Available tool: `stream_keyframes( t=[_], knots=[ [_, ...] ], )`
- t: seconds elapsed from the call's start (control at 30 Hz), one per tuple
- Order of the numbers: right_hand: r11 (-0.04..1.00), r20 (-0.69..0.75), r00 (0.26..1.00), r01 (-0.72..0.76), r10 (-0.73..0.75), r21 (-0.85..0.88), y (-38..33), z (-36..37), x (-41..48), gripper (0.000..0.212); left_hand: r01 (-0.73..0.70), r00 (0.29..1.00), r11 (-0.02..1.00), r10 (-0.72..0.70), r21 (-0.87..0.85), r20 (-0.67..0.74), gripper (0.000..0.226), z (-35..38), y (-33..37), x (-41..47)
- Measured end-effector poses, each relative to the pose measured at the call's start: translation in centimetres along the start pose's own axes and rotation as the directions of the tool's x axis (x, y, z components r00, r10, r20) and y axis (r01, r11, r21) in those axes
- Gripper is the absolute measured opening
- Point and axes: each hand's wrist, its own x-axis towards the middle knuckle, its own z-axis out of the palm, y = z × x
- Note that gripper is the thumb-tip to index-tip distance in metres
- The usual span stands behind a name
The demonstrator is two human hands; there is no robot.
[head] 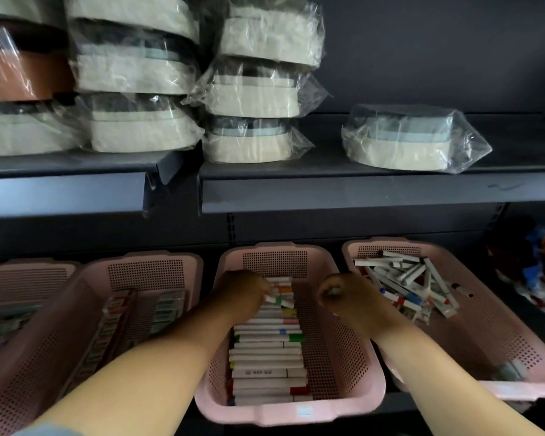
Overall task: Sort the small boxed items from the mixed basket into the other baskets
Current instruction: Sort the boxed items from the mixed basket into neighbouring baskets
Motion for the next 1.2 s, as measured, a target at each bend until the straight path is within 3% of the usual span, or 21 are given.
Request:
stream_keyframes(
  t=[0.07, 0.17, 0.3, 0.47, 0.67, 0.83, 1.03, 1.2],
  knots=[
    [1.0, 0.011, 1.0, -0.01, 0.01, 0.028, 0.4, -0.1, 0.0, 0.025, 0.01, 0.999, 1.0, -0.01, 0.021, 0.03, 0.031, 0.2, 0.0, 0.1],
    [0.99, 0.019, 0.999, -0.034, 0.031, 0.136, 0.3, -0.3, -0.2, 0.033, 0.004, 0.999, 0.999, -0.006, -0.037, -0.041, 0.028, -0.2, 0.5, -0.1],
    [0.947, 0.014, 1.0, -0.007, 0.002, 0.322, -1.3, -0.5, -0.5, 0.032, -0.056, 0.991, 0.961, 0.019, -0.269, -0.136, 0.02, -1.4, 1.9, -0.7],
    [0.915, -0.006, 0.999, 0.033, -0.034, 0.403, -3.5, 0.3, -0.4, 0.055, -0.153, 0.98, 0.844, 0.065, -0.514, -0.186, 0.02, -2.3, 3.3, -2.6],
    [0.922, 0.034, 0.994, 0.085, -0.106, 0.378, -5.9, 2.1, 0.0, 0.023, -0.139, 0.969, 0.798, -0.012, -0.586, -0.247, 0.003, -2.9, 1.4, -4.4],
    [0.911, 0.0, 0.995, 0.088, -0.096, 0.402, -8.0, 2.6, 0.1, 0.005, -0.101, 0.955, 0.683, -0.138, -0.723, -0.263, 0.013, -4.3, -0.7, -6.2],
    [0.928, 0.103, 0.983, 0.108, -0.154, 0.357, -10.9, 4.4, 1.4, 0.004, -0.15, 0.93, 0.914, 0.002, -0.378, -0.366, 0.045, -5.3, -4.2, -10.1],
    [0.925, 0.185, 0.96, 0.133, -0.209, 0.355, -13.4, 7.5, 2.2, 0.008, -0.086, 0.936, 0.993, 0.052, -0.083, -0.349, 0.022, -6.7, -7.5, -12.7]
  ],
)
